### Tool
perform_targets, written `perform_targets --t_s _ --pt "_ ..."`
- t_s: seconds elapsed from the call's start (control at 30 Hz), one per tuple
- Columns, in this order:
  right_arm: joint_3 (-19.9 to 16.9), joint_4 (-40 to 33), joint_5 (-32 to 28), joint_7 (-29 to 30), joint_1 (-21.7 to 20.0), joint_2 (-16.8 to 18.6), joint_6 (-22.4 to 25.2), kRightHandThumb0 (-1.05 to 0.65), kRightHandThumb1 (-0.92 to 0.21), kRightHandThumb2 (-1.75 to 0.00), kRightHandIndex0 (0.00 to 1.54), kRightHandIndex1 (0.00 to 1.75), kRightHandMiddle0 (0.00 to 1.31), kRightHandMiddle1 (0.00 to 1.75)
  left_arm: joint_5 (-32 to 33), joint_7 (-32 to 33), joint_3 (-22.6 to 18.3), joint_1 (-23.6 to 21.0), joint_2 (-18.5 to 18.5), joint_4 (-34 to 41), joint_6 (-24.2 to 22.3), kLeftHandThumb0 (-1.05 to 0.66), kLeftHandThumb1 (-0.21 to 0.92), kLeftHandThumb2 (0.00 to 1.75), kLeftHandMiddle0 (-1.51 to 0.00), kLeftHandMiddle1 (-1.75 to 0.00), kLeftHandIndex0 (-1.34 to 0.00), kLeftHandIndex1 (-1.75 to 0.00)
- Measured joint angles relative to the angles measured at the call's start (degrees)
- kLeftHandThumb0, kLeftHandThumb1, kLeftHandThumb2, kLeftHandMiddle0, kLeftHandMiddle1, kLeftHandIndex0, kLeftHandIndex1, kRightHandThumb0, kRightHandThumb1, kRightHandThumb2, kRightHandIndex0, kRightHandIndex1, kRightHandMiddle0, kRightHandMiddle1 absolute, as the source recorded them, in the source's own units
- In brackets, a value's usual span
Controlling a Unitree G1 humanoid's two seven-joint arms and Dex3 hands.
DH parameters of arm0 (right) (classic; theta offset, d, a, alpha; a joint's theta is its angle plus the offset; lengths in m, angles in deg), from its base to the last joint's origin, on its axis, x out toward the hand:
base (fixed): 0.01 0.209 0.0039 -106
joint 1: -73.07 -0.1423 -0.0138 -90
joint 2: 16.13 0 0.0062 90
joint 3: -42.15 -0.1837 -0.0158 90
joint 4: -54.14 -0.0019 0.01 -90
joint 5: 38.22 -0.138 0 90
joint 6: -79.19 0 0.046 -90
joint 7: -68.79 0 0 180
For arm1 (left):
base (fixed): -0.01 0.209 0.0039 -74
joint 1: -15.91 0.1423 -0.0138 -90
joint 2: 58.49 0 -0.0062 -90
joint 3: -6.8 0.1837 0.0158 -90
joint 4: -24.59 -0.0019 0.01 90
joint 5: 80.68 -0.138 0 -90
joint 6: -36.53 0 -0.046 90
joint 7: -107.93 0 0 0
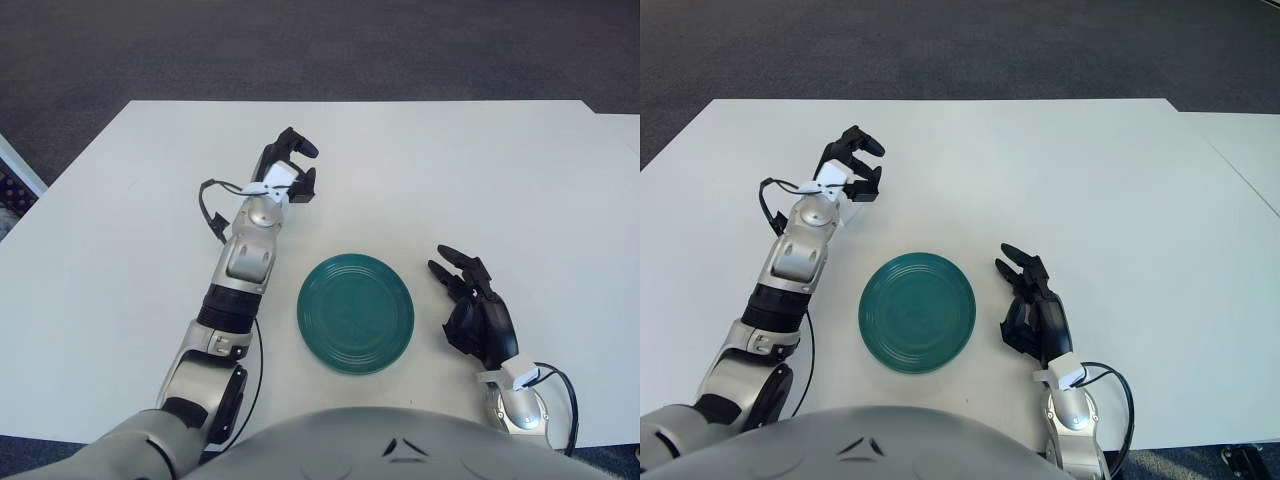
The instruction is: Put the charger into the plate.
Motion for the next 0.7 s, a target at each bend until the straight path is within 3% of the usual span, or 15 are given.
perform_targets --t_s 0.07,0.27,0.47,0.7 --pt "0.0 0.4 -0.7 -0.5 0.0 -0.2 -0.3 -0.98 -0.92 -1.18 0.49 0.01 0.12 0.69 3.5 -1.3 -1.6 0.8 -0.6 0.7 0.3 -0.92 0.92 0.82 -0.36 -0.18 -0.02 -0.75" --pt "0.0 0.4 0.6 0.4 -0.3 -0.2 -0.3 -0.96 -0.92 -1.18 0.48 0.0 0.11 0.68 11.8 -5.9 -4.6 2.8 -0.8 0.7 4.6 -0.99 0.92 0.87 -0.3 -0.06 0.0 -0.66" --pt "0.1 0.8 0.9 1.1 -1.1 -0.3 -0.4 -0.96 -0.92 -1.18 0.43 0.0 0.08 0.66 16.7 -9.1 -5.6 3.4 -0.7 -0.1 8.3 -1.02 0.92 0.89 -0.27 -0.02 0.0 -0.63" --pt "0.5 1.0 0.9 0.6 -1.6 -1.0 -0.1 -0.96 -0.92 -1.19 0.35 0.0 0.03 0.64 19.4 -8.2 -7.0 4.0 -1.0 0.4 8.2 -1.02 0.92 0.88 -0.27 -0.01 0.0 -0.55"
